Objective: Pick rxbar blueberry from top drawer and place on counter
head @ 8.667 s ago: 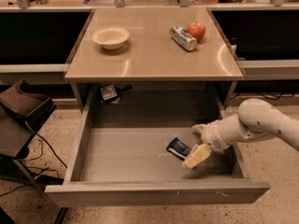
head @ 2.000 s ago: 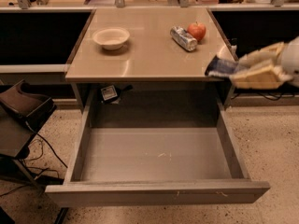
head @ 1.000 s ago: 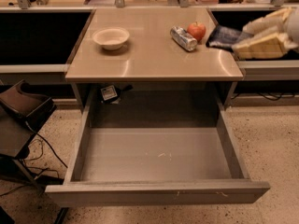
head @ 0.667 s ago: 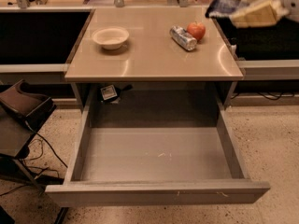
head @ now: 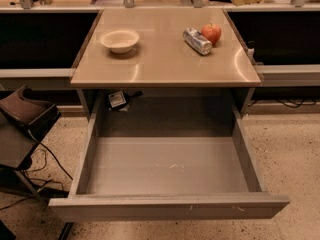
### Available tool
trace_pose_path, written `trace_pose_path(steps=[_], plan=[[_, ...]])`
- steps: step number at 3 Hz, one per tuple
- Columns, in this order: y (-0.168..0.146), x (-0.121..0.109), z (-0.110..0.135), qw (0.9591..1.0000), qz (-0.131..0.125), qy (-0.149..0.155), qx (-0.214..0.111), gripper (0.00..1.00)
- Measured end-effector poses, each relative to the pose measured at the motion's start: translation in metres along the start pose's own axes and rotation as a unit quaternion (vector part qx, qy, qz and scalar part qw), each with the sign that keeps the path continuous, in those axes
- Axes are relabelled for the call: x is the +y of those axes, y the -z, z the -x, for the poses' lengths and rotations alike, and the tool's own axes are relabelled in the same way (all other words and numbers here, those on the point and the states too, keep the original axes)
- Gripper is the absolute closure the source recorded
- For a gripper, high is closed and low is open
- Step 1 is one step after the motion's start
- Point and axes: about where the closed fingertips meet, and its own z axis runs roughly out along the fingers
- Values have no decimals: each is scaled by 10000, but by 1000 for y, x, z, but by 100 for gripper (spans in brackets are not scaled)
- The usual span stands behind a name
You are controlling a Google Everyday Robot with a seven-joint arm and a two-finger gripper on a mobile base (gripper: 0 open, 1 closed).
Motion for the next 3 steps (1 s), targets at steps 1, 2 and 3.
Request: trace_pose_path(steps=[1, 2, 3], plan=[[-37, -19, -15, 9999, 47, -91, 119, 100], [-37, -19, -15, 9999, 47, -91, 119, 100], [-81, 2, -38, 9991, 374, -145, 153, 100]])
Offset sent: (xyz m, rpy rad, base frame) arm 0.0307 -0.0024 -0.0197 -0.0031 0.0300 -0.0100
